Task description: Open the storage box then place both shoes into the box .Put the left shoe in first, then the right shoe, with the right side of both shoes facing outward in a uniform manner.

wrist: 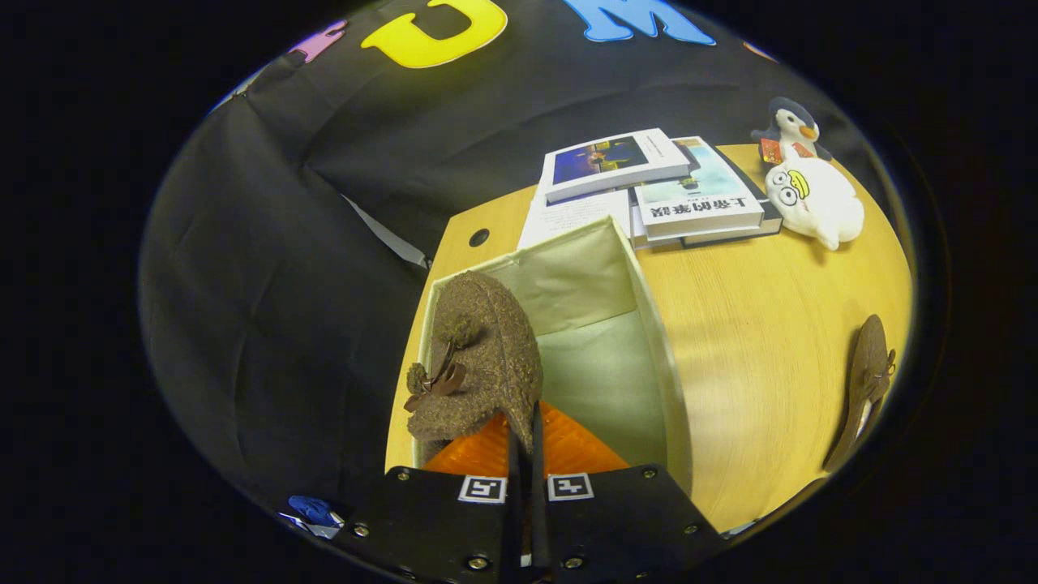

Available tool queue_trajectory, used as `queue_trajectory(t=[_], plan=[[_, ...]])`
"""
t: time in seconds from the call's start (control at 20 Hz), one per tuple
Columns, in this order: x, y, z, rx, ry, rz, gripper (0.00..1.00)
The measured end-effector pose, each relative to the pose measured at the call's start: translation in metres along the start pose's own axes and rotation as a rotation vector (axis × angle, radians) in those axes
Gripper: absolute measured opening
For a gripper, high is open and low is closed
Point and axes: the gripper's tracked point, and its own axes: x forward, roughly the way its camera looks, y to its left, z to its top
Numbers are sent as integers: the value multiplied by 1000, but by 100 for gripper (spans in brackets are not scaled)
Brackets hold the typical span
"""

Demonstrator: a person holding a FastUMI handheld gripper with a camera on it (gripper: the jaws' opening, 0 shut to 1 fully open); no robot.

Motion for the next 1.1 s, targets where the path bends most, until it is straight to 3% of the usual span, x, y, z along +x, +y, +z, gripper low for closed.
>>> queue_trajectory(t=[0.35,0.55,0.65,0.8,1.1], plan=[[39,-7,-25,30,58,-81,5],[45,0,-32,11,80,-69,8],[42,9,-33,2,83,-20,29],[25,10,-24,-36,44,12,98],[-31,10,6,-114,-84,99,98]])
